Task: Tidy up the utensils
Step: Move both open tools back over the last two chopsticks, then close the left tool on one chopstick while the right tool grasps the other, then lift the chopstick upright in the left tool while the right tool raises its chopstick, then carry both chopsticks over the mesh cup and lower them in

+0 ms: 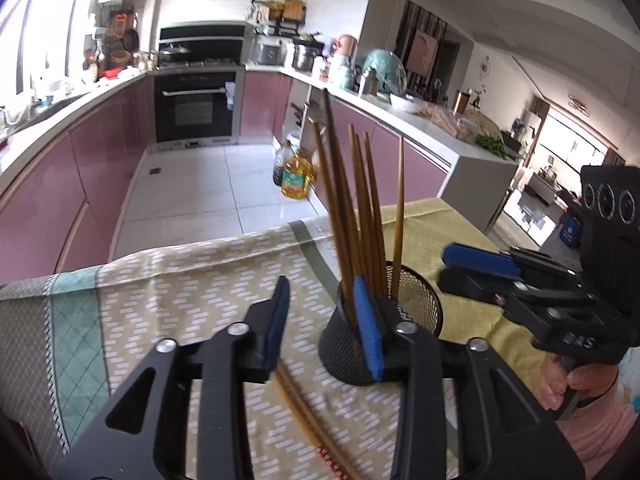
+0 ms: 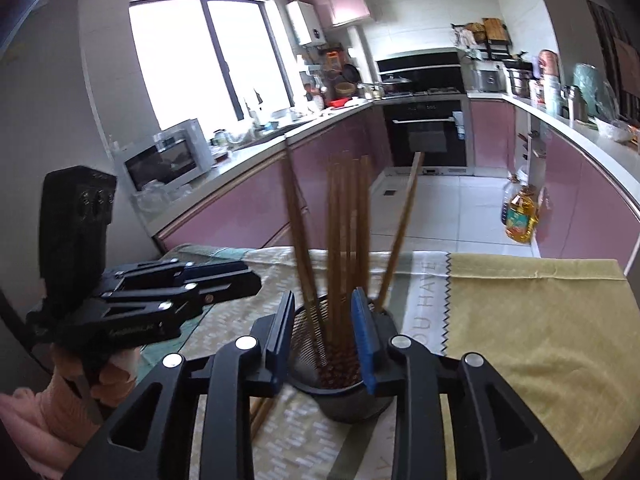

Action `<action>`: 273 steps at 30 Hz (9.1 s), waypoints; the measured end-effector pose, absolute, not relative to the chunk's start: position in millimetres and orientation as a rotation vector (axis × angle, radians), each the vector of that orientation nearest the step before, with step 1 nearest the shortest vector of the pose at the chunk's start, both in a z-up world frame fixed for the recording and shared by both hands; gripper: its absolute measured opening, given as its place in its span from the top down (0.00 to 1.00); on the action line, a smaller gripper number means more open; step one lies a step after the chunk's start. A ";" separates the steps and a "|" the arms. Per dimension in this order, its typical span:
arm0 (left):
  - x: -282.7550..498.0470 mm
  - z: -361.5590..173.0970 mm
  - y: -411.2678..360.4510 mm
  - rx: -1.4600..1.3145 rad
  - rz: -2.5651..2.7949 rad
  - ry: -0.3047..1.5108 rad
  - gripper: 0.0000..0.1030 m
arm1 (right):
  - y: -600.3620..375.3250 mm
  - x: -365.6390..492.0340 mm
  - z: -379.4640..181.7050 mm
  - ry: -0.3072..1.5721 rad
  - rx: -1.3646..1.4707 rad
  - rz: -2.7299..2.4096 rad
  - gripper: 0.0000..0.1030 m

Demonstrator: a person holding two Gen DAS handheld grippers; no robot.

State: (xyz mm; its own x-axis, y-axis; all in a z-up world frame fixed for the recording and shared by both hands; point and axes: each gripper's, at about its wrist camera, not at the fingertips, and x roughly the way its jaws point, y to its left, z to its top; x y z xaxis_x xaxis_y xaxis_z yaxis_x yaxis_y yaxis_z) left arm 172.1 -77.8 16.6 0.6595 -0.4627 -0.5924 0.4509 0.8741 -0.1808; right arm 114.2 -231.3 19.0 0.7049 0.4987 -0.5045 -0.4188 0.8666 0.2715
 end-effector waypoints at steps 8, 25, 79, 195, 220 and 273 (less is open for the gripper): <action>139.3 -14.2 -34.5 -0.034 -0.434 0.717 0.51 | -198.2 84.9 -16.8 0.705 0.106 0.633 0.66; 119.0 -82.1 -27.1 -0.010 -0.363 0.868 0.50 | -142.0 96.6 -89.2 0.920 0.013 0.546 0.67; 100.1 -105.3 -57.9 0.037 -0.449 0.956 0.91 | -153.9 103.7 -93.0 0.956 0.090 0.525 0.90; 92.8 -4.7 -49.2 -0.076 -0.564 0.717 0.93 | -226.9 61.1 -2.9 0.616 0.246 0.623 0.95; 96.7 22.3 -51.1 -0.070 -0.578 0.639 0.93 | -245.0 63.8 28.0 0.515 0.233 0.597 0.95; 113.7 86.2 -84.9 -0.039 -0.611 0.467 0.93 | -255.5 87.5 89.3 0.373 0.165 0.550 0.95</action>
State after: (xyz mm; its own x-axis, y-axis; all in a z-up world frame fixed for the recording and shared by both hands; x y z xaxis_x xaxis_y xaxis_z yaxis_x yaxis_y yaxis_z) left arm 113.7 -84.9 86.2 0.7189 -0.5609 -0.4107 0.5435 0.8218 -0.1710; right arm 87.5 -255.5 89.3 0.7873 0.5380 -0.3012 -0.4787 0.8412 0.2513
